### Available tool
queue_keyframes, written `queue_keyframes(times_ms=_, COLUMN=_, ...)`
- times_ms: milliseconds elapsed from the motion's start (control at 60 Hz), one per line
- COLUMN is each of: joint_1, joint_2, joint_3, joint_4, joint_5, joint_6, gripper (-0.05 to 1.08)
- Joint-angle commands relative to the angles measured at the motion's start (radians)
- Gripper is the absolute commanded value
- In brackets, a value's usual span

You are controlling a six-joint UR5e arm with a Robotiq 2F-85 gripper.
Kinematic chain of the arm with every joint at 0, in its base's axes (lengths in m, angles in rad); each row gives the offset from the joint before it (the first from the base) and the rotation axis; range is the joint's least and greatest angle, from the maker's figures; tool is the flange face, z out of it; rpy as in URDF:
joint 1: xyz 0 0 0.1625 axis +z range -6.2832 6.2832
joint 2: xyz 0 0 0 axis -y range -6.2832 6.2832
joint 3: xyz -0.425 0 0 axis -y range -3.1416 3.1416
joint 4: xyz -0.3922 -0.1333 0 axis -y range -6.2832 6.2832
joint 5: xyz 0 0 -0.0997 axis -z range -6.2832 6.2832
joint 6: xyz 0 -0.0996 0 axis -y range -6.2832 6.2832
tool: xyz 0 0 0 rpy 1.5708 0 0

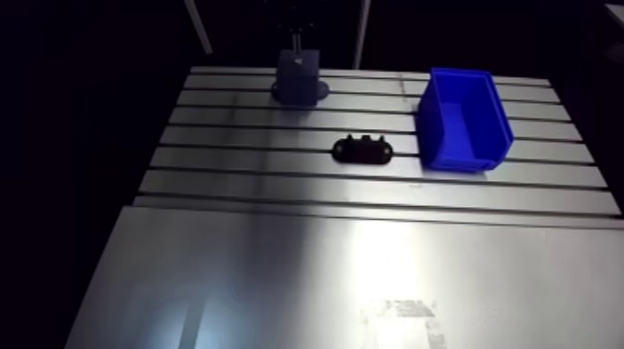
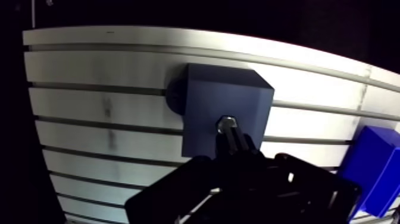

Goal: Pick up the M10 bolt and insert it into the hex recess until seated.

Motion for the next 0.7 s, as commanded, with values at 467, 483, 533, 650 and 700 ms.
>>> queue_keyframes(times_ms=467, joint_1=-0.002, joint_2=-0.119, joint_3=-0.050, joint_4=0.226, joint_5=-0.030, joint_6=-0.017, gripper=0.01)
queue_keyframes(times_ms=483, joint_1=-0.002, joint_2=-0.125, joint_3=-0.056, joint_4=0.245, joint_5=-0.032, joint_6=-0.016, gripper=0.01)
queue_keyframes(times_ms=533, joint_1=-0.002, joint_2=-0.133, joint_3=-0.061, joint_4=0.263, joint_5=-0.033, joint_6=-0.015, gripper=0.01)
queue_keyframes(times_ms=650, joint_1=-0.003, joint_2=-0.173, joint_3=-0.085, joint_4=0.327, joint_5=-0.034, joint_6=-0.014, gripper=0.01)
queue_keyframes(times_ms=700, joint_1=-0.005, joint_2=-0.190, joint_3=-0.090, joint_4=0.346, joint_5=-0.035, joint_6=-0.015, gripper=0.01)
